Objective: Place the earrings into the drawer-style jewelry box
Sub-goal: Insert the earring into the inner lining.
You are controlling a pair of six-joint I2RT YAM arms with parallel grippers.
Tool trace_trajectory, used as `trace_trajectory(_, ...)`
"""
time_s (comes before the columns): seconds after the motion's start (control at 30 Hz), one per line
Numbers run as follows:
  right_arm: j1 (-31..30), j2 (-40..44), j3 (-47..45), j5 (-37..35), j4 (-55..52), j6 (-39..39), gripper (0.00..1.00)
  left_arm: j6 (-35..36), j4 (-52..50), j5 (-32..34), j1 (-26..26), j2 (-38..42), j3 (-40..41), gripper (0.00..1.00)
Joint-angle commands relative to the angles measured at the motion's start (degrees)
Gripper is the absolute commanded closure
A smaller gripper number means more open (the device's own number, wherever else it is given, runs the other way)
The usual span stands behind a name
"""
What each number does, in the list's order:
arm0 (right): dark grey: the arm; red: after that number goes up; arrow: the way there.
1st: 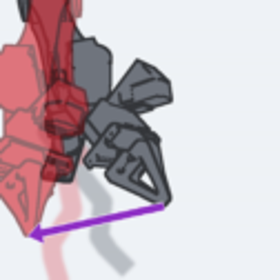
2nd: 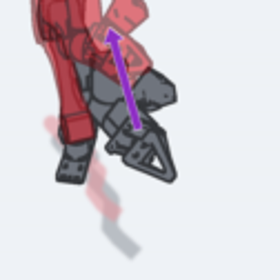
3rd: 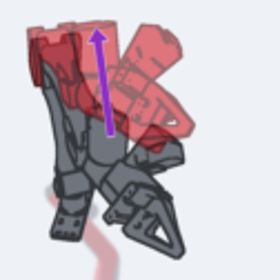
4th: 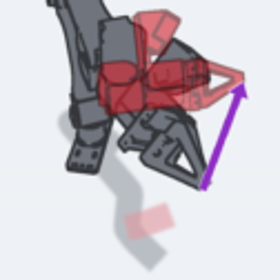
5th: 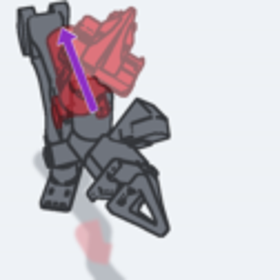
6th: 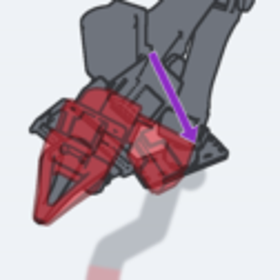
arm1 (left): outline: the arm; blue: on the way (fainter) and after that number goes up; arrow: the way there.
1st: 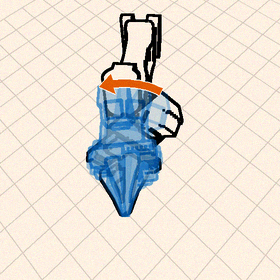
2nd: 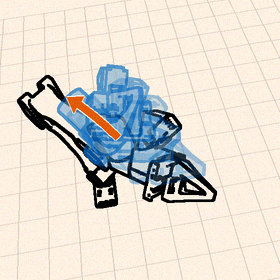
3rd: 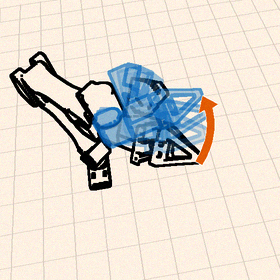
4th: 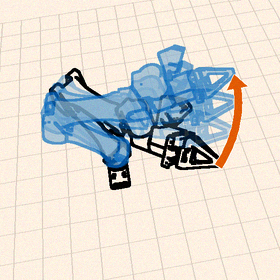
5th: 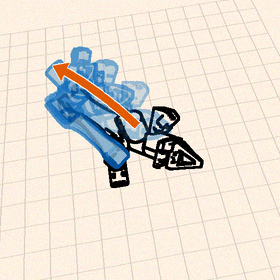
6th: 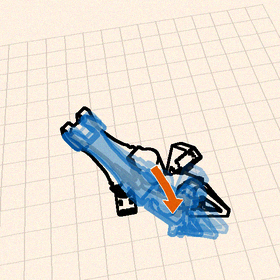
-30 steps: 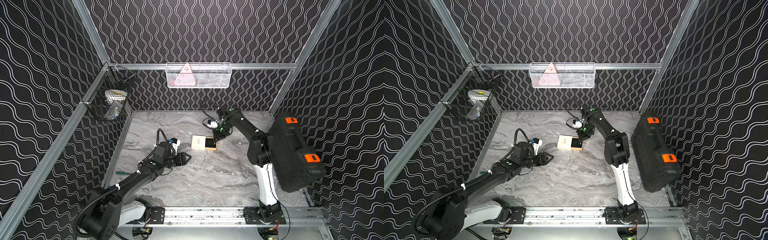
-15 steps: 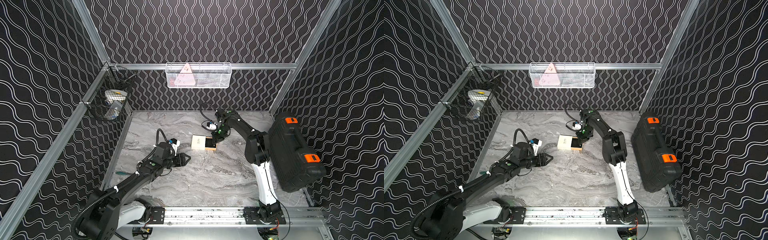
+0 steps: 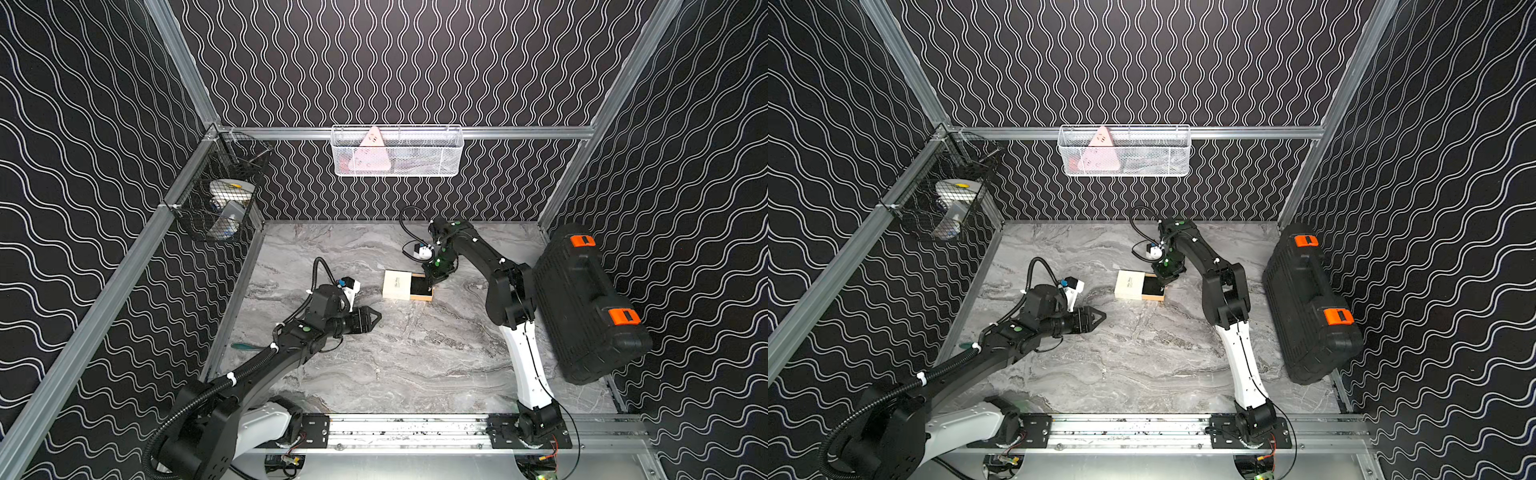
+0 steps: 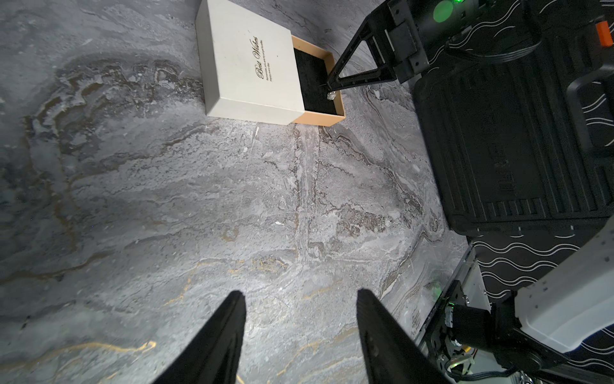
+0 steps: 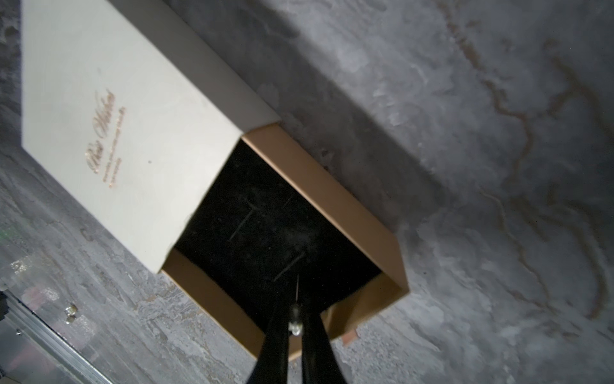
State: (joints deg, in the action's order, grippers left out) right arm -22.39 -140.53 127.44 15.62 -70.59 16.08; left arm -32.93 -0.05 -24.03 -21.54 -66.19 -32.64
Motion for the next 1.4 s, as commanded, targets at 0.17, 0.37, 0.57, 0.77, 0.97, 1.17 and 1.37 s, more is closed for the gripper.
trace_trajectory(0.17, 0.0, -0.9, 2.0, -1.8, -2.0, -0.3, 0.96, 0.4, 0.1, 0.4, 0.0, 0.2, -0.2, 0.41)
trace_trajectory(0.37, -0.1, -1.4, 3.3, -2.4, -2.5, -0.5, 0.96, 0.5, -0.2, 0.5, 0.1, 0.3, -0.4, 0.41)
trace_trajectory(0.57, -0.2, -2.3, 4.4, -3.3, -3.1, -0.6, 0.97, 0.6, -0.3, 0.6, 0.1, 0.3, -0.3, 0.41)
trace_trajectory(0.77, -0.6, -2.6, 4.9, -3.0, -3.1, -0.7, 0.97, 0.7, -0.4, 0.7, 0.1, 0.3, -0.3, 0.41)
trace_trajectory(0.97, -1.1, -2.5, 6.1, -3.1, -3.5, -0.7, 0.97, 0.6, -0.3, 0.7, 0.0, 0.3, -0.2, 0.41)
trace_trajectory(1.17, -1.3, -2.7, 6.7, -3.5, -3.5, -0.7, 0.97, 0.5, -0.1, 0.6, 0.1, 0.4, -0.1, 0.41)
trace_trajectory(1.37, -1.3, -3.4, 7.2, -3.7, -3.9, -0.6, 0.98, 0.8, -0.5, 0.7, 0.0, 0.4, -0.1, 0.41)
